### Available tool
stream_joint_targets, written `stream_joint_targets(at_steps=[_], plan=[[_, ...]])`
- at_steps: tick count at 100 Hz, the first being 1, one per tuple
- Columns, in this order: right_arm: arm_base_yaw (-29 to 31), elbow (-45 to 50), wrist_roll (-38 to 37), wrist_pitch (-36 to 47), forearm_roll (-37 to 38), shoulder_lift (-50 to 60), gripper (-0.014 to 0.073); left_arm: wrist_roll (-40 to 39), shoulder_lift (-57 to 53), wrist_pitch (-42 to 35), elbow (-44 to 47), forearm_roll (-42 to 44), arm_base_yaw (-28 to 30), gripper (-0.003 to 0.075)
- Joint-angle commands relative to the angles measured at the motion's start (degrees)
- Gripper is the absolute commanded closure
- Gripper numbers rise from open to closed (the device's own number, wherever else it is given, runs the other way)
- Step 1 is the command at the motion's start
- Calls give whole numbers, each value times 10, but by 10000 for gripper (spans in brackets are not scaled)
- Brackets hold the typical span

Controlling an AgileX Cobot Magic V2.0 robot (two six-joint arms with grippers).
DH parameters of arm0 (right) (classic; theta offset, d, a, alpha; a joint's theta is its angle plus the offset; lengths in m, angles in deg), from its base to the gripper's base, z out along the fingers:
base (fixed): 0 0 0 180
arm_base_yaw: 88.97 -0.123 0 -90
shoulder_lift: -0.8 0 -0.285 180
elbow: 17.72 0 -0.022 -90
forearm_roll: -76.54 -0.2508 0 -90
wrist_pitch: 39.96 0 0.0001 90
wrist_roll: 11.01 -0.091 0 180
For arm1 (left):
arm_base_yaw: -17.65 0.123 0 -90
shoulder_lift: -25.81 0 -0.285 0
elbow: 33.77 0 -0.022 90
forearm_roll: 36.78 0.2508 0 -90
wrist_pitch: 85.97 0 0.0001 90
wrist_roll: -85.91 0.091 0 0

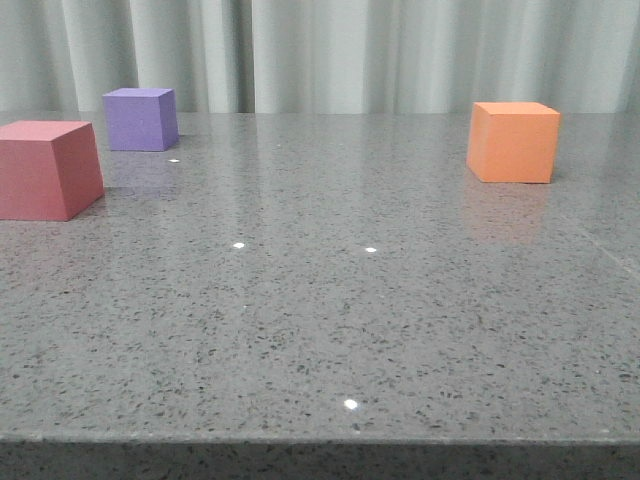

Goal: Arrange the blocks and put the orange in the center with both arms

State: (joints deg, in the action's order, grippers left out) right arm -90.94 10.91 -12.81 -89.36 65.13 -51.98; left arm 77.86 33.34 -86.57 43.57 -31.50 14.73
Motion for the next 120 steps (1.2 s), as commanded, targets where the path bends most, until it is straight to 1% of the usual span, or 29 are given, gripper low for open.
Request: stream_joint_targets(at_steps=[1, 17, 50, 72, 91, 120], plan=[[0, -42, 4, 37, -15, -47, -52, -1, -18, -43, 25, 0, 1, 739], [-5, -113, 4, 38, -14, -140, -52, -1, -18, -43, 25, 0, 1, 739], [-63, -273, 4, 54, 34, -341, -52, -1, -18, -43, 25, 0, 1, 739], [-81, -370, 4, 54, 54, -445, -52, -1, -18, -43, 25, 0, 1, 739], [-81, -413, 4, 58, 67, -505, -52, -1, -18, -43, 25, 0, 1, 739], [-81, -422, 4, 72, 68, -570, -51, -1, -18, -43, 25, 0, 1, 739]])
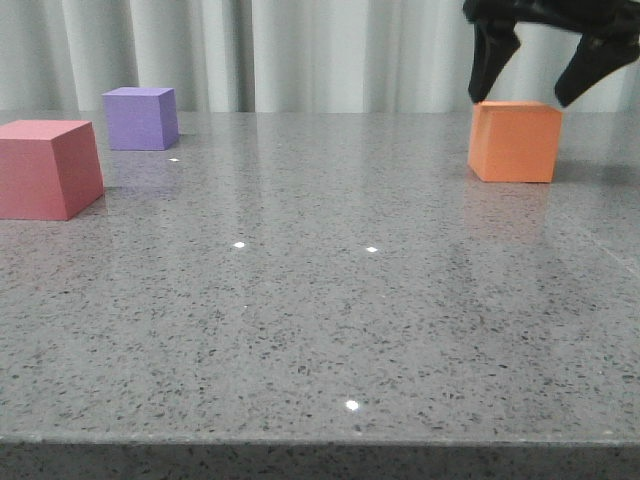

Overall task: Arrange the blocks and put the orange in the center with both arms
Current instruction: 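Lower the right gripper over the orange cube and close on it, then carry the orange cube with the right gripper toward the table center and release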

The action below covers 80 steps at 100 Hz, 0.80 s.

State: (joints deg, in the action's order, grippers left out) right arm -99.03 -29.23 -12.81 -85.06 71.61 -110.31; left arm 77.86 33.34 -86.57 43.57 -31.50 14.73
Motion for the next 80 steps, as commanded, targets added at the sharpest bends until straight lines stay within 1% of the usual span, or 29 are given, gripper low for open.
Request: stream_joint_targets(at_steps=[1, 6, 10, 13, 25, 30, 47, 56, 65, 80], plan=[[0, -20, 4, 28, 3, 12, -50, -1, -18, -43, 25, 0, 1, 739], [0, -20, 4, 28, 3, 6, -38, -1, -18, -43, 25, 0, 1, 739], [0, -21, 4, 26, 0, 2, -6, -1, -18, -43, 25, 0, 1, 739], [0, -21, 4, 25, -3, 0, 24, -1, -18, -43, 25, 0, 1, 739], [0, -21, 4, 22, -19, 1, 189, -1, -18, -43, 25, 0, 1, 739], [0, -23, 4, 19, -27, 4, 225, -1, -18, -43, 25, 0, 1, 739], [-16, -63, 1, -17, -53, 16, 229, -1, -18, -43, 25, 0, 1, 739], [-45, -101, -35, -38, -45, 13, 229, -1, -18, -43, 25, 0, 1, 739], [-81, -137, -86, -42, -11, 2, 229, -1, -18, -43, 25, 0, 1, 739], [-155, -204, -202, -71, 84, -41, 229, -1, -18, -43, 25, 0, 1, 739]])
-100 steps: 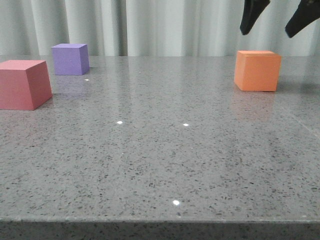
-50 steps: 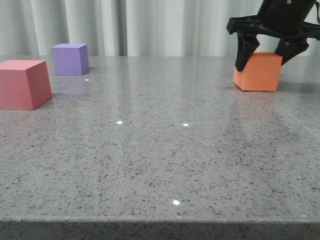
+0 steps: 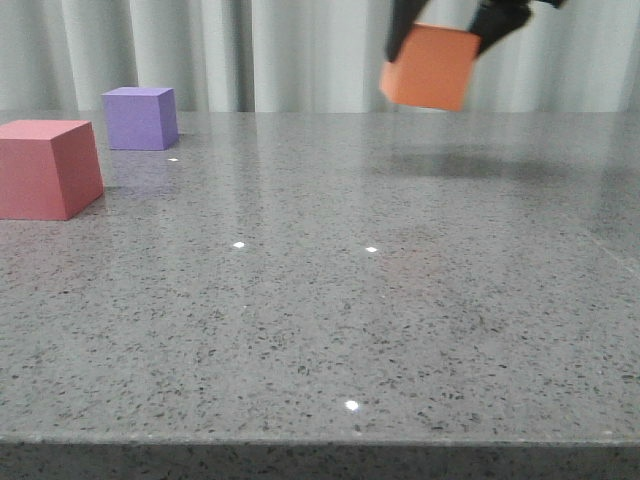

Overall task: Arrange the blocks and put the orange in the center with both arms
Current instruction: 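Carry the orange cube with the right gripper toward the table center and release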

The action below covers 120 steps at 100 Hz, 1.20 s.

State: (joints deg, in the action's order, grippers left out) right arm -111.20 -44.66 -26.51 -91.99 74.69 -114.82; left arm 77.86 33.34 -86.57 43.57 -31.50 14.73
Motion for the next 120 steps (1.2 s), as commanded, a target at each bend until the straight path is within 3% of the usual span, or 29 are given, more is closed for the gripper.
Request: stream_joint_targets(at_steps=[1, 15, 47, 90, 98, 113, 120], plan=[[-33, -53, -70, -1, 57, 1, 229, -1, -18, -43, 25, 0, 1, 739], [-84, -128, -141, -38, 105, -52, 229, -1, -18, -43, 25, 0, 1, 739], [-127, -284, -180, -100, 109, -162, 229, -1, -18, -43, 25, 0, 1, 739], [-128, -298, -190, -112, 114, -203, 224, -1, -18, -43, 25, 0, 1, 739], [-128, -298, -190, -112, 114, -205, 173, -1, -18, -43, 25, 0, 1, 739], [-128, -299, -190, -105, 116, -197, -20, -1, -18, -43, 25, 0, 1, 739], [-128, -307, -190, -106, 118, -193, -71, -1, -18, -43, 25, 0, 1, 739]])
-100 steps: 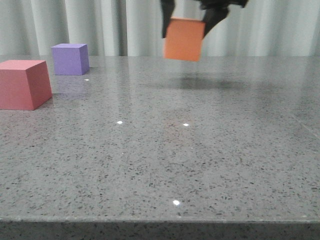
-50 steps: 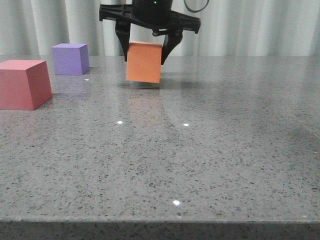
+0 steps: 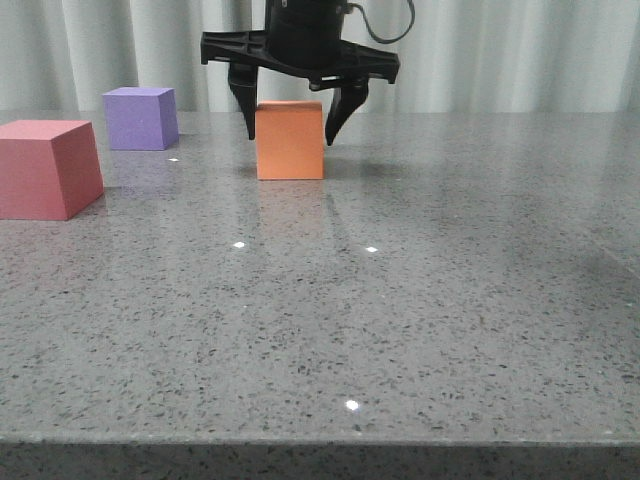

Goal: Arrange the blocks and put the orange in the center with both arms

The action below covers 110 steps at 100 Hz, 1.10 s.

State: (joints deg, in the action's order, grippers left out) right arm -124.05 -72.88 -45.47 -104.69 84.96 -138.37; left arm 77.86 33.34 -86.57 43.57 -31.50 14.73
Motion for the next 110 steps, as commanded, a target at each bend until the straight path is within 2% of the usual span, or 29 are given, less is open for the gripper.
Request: stream_joint_targets(at_steps=[1, 15, 33, 78, 95, 110], plan=[[1, -25, 0, 20, 16, 43, -73, -1, -18, -43, 25, 0, 1, 739], [1, -52, 11, 7, 25, 52, -73, -1, -18, -43, 25, 0, 1, 739], [8, -62, 103, -17, 24, 83, -73, -1, -18, -43, 25, 0, 1, 739], [106, -55, 217, -60, 24, 180, -73, -1, -18, -43, 25, 0, 1, 739], [154, 2, 239, -59, 24, 230, -73, -1, -18, -43, 25, 0, 1, 739], [202, 128, 247, -12, 24, 302, -73, -1, -18, -43, 25, 0, 1, 739]])
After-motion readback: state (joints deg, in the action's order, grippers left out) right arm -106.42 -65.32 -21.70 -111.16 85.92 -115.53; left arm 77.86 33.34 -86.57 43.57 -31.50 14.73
